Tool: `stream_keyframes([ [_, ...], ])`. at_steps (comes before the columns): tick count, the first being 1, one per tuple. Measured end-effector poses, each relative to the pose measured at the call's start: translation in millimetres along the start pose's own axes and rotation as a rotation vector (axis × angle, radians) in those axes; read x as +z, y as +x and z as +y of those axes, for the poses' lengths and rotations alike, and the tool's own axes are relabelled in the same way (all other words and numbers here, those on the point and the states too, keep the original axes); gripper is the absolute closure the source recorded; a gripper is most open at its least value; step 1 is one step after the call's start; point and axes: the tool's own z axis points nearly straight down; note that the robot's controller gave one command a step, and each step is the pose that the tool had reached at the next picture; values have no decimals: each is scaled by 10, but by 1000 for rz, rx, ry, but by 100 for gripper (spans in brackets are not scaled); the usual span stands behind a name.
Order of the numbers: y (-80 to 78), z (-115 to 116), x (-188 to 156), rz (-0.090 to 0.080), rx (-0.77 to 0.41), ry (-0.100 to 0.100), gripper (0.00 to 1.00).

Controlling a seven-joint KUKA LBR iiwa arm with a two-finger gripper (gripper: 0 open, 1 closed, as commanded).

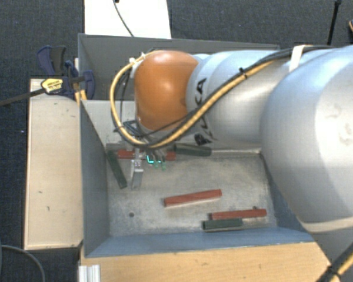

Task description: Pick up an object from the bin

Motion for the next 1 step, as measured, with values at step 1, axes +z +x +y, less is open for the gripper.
stream_keyframes([
  [1, 145, -761, 383, -2, -54, 4, 0],
])
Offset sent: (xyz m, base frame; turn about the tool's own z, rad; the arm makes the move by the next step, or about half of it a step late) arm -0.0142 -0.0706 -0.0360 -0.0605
